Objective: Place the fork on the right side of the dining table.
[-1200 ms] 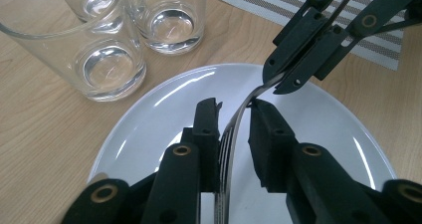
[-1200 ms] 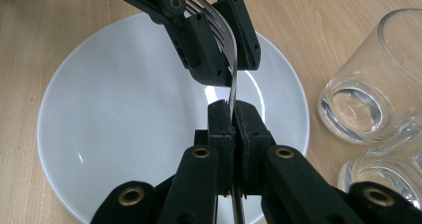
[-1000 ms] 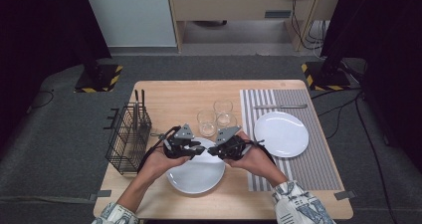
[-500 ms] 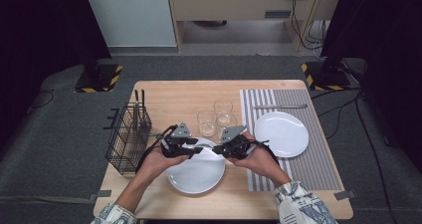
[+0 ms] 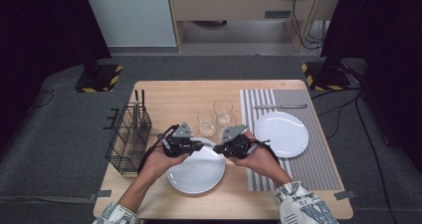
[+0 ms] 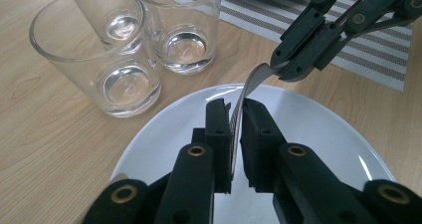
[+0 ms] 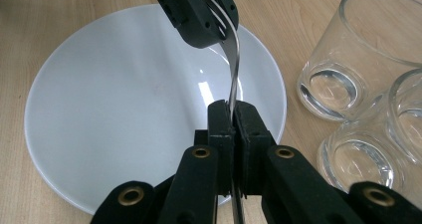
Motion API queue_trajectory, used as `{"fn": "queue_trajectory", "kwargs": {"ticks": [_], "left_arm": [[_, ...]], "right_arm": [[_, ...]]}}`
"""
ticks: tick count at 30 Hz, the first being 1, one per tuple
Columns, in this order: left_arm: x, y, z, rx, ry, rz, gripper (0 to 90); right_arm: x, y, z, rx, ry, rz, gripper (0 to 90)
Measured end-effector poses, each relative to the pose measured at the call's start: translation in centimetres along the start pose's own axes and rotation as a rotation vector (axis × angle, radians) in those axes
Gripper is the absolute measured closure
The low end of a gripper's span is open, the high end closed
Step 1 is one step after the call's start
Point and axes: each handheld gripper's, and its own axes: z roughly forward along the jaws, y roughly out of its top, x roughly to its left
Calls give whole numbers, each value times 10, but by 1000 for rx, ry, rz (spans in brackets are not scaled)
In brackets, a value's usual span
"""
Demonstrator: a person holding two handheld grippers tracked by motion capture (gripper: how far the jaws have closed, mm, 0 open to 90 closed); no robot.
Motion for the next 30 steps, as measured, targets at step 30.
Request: {"fn": "queue_trajectory", "kwargs": {"ticks": [30], "left_arm": [[-5, 11, -10, -25, -26, 18, 880]], "right_arm": [[2, 0, 2, 6, -1, -7, 862]]}}
